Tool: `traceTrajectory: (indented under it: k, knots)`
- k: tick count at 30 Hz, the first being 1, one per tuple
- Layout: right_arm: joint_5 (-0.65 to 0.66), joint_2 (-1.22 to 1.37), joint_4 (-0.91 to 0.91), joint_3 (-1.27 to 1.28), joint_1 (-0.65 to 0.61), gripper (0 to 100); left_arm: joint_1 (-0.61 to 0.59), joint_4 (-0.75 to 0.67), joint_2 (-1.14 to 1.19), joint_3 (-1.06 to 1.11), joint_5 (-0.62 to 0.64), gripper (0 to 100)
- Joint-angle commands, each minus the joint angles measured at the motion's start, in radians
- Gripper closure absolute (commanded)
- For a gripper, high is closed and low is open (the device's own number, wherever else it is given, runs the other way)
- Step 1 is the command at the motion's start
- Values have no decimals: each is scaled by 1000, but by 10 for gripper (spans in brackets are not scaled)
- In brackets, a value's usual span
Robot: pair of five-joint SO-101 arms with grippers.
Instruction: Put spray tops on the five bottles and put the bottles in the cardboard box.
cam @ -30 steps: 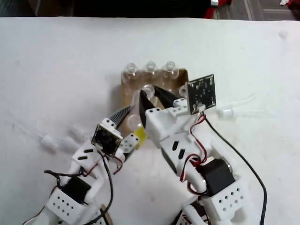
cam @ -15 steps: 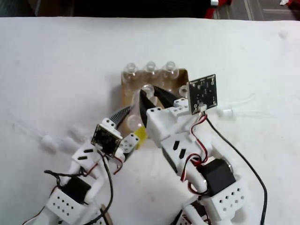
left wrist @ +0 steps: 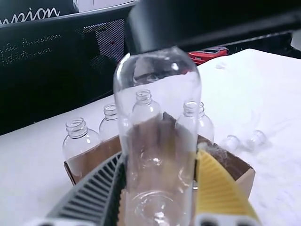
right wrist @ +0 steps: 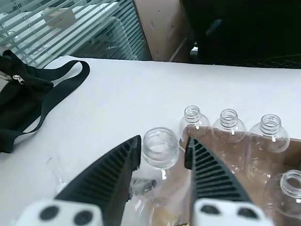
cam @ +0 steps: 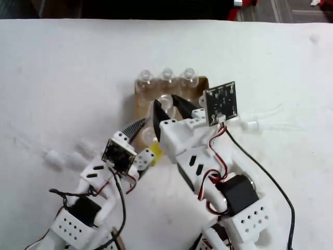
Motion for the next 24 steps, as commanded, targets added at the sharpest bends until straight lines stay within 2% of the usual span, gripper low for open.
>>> traceTrajectory:
  k: [1, 3, 8, 11, 17, 21, 24]
  knots:
    - [-5, -8, -31, -3, -1, 872, 8, -15, -19, -15, -8, 909]
    - [-5, -8, -30, -3, -1, 879, 8, -15, -19, -15, -8, 909]
    - [26, -8, -33, -3, 5, 968, 8, -15, -19, -15, -8, 909]
    - [98, -8, -33, -3, 1, 972, 8, -15, -19, -15, -6, 906]
    - [114, -8, -133, 78, 5, 972, 10, -15, -19, -17, -6, 903]
    - [114, -8, -197, 133, 5, 972, 8, -14, -19, -17, 2, 829]
    - [114, -8, -203, 137, 4, 974, 10, 31, -19, -31, 2, 814]
